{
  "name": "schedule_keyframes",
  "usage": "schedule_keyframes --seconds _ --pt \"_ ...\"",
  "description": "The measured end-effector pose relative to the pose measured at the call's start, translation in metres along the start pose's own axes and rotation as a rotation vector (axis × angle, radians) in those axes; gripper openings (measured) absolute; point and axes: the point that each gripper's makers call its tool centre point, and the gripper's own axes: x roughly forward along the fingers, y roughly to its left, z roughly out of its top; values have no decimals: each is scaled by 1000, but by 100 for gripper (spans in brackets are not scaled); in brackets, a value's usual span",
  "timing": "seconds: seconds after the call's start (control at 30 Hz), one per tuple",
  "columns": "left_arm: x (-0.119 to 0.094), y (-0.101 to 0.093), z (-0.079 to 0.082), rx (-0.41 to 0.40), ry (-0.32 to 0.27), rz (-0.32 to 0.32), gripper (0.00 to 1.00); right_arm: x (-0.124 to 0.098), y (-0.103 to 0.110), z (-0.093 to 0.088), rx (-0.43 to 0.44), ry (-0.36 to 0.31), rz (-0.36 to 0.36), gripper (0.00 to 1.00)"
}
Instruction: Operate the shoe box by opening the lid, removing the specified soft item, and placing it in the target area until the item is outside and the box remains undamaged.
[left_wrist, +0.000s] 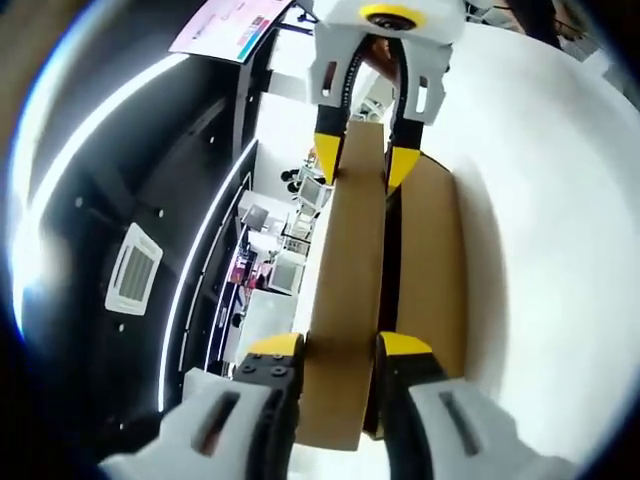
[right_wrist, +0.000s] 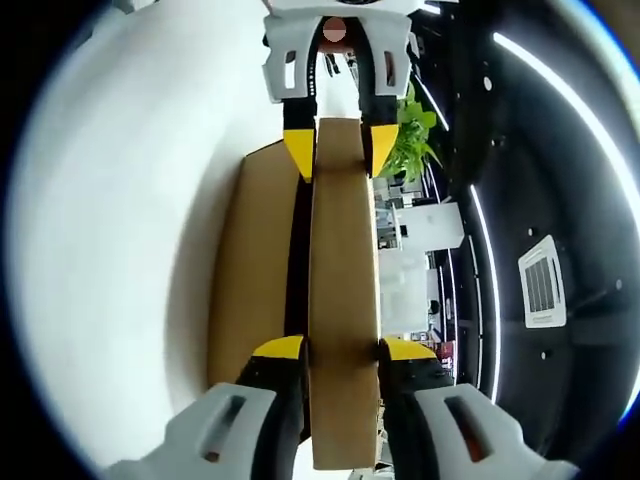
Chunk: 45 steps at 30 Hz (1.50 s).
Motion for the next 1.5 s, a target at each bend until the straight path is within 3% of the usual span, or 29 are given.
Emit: schedule_keyframes --seconds 0.6,1.07,1.3,1.5 --pt "1 3 -1 10 35 -35 29 -1 -2 2 -9 -13 21 27" --pt "0 5 -2 15 27 -44 28 2 -4 3 -7 -22 8 27" --pt "1 5 -2 29 27 -43 28 13 -2 2 -72 -18 -5 29" --pt "0 6 -2 24 18 -47 28 9 -4 4 -55 -23 11 28"
